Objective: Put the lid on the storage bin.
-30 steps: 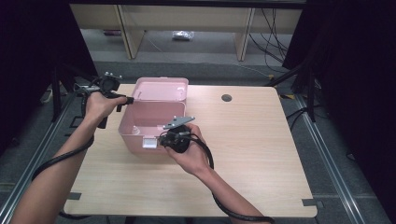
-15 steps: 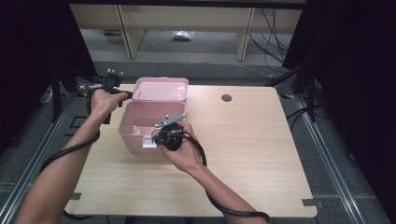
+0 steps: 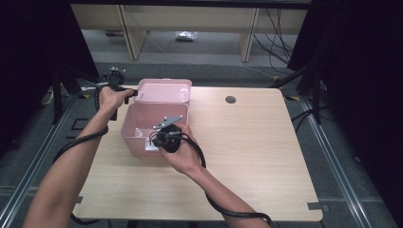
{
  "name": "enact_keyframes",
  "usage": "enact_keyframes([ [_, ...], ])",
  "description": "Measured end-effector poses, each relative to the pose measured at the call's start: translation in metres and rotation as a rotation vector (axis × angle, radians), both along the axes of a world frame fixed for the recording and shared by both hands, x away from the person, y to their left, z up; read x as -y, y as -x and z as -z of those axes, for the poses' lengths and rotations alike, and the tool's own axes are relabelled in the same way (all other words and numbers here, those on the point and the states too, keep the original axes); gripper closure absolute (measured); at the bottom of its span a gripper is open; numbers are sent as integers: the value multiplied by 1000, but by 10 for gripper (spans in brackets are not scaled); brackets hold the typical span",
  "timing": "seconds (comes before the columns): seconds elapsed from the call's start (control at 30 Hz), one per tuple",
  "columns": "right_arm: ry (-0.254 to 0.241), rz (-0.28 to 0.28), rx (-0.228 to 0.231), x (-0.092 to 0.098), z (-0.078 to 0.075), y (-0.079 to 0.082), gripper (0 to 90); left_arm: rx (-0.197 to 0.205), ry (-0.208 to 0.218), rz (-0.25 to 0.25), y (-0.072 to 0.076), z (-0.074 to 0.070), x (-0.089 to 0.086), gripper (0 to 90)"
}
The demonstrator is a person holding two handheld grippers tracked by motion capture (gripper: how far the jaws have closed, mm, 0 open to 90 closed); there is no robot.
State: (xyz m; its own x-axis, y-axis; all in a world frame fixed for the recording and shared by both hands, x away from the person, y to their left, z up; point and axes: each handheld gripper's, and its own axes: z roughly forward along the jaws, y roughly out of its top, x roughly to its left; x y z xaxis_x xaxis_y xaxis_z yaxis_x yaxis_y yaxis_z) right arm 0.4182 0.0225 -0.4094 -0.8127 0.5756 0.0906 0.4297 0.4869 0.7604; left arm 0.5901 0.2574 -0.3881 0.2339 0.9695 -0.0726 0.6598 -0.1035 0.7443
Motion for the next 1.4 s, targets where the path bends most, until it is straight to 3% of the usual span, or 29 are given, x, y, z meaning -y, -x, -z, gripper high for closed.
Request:
enact_keyframes([
  [0.07,-7,-2,-6,-1,0,0,900,-23,-15,-11,-5,2,0,536],
  [0.13,-1,-9,5,-3,1,-1,900,-16,-8,-6,-10,7,1,543],
  [0.17,-2,-6,-9,-4,1,0,900,-33,-13,1,-12,7,1,543],
  [0.2,-13,-4,-2,-6,3,0,900,-27,5,-9,-14,9,3,544],
  [0.6,15,-24,3,-14,6,1,900,-61,0,-16,-38,13,15,574],
  [0.7,2,-21,5,-14,7,1,900,-79,-5,-19,-41,14,16,578],
  [0.83,24,-32,7,-13,9,0,900,-77,-3,-27,-43,15,17,582],
  [1.23,37,-36,1,-14,12,0,900,-96,-58,-24,-51,15,20,599],
  [1.4,31,-28,-2,-14,12,1,900,-110,-55,-38,-55,16,19,621],
])
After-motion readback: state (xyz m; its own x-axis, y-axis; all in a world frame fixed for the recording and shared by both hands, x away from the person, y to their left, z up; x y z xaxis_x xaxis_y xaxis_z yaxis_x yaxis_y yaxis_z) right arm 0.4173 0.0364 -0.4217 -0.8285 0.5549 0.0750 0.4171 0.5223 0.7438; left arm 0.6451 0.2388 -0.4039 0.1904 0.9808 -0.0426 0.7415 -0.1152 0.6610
